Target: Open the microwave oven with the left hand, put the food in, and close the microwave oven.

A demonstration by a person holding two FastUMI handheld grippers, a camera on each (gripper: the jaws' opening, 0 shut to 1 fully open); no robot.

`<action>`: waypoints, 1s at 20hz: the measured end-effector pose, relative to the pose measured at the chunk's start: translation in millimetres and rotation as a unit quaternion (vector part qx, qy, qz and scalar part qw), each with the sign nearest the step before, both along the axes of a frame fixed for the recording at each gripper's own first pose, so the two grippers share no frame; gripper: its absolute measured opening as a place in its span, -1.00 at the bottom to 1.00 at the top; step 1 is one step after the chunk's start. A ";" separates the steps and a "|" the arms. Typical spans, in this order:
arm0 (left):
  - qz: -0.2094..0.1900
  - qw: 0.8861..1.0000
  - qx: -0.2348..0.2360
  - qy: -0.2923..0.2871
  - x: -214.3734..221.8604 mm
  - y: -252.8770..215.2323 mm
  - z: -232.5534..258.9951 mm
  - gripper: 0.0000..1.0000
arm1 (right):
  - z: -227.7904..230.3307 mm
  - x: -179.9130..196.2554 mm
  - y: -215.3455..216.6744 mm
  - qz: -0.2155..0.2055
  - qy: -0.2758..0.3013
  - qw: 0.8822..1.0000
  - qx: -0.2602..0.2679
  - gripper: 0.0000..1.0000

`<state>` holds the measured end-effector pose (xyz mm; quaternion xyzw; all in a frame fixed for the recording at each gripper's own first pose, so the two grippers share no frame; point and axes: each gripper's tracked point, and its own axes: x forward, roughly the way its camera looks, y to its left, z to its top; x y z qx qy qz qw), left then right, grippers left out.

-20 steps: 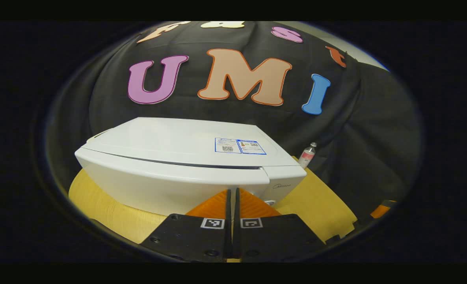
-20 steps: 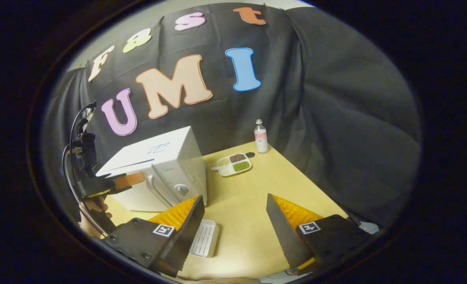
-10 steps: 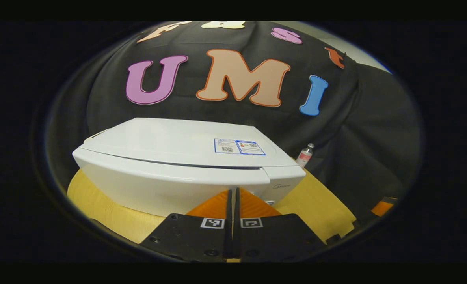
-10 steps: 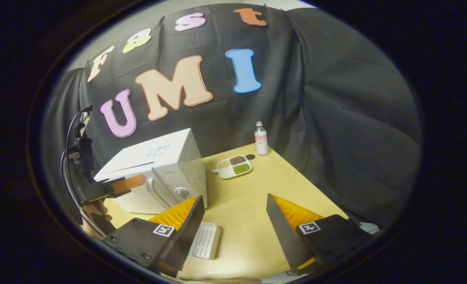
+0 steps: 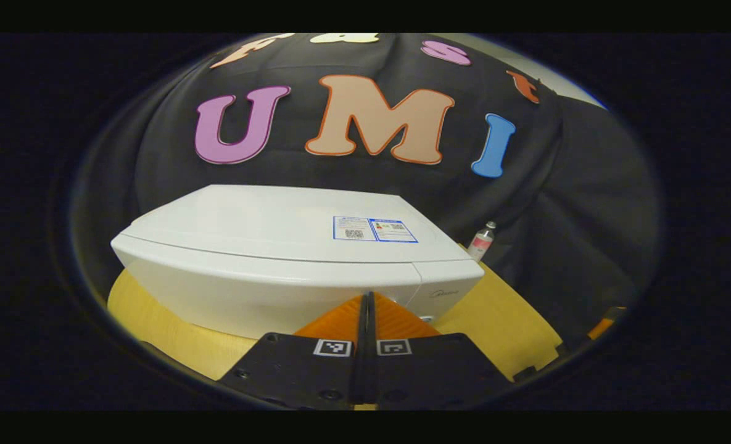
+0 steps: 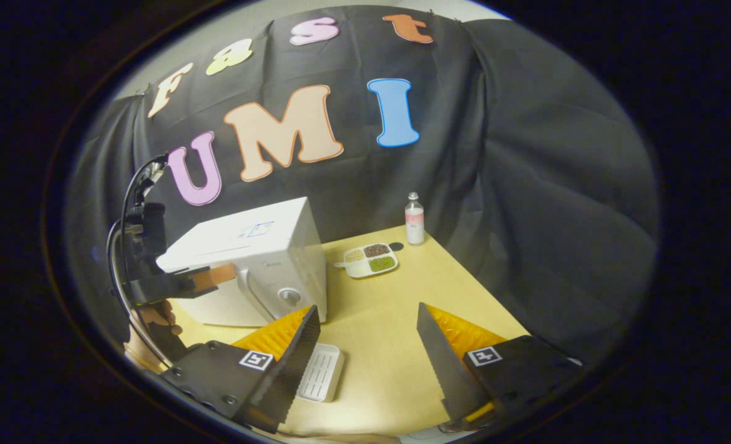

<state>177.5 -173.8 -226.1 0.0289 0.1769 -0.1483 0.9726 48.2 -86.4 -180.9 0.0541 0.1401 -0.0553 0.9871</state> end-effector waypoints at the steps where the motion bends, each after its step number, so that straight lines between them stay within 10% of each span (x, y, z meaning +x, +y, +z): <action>1: 0.001 1.000 0.006 0.004 -2.1 -0.6 -2.8 -1.00 | -0.5 -2.5 1.5 0.002 0.002 1.000 0.002 0.83; 13: 0.057 0.997 0.023 -0.040 -80.2 53.5 52.9 -0.86 | 33.5 -6.4 -2.5 0.008 -0.028 0.999 -0.039 0.83; 20: 0.125 0.986 0.063 -0.094 -116.6 106.8 97.9 -0.05 | 70.7 14.6 4.8 0.034 -0.058 0.997 -0.040 0.83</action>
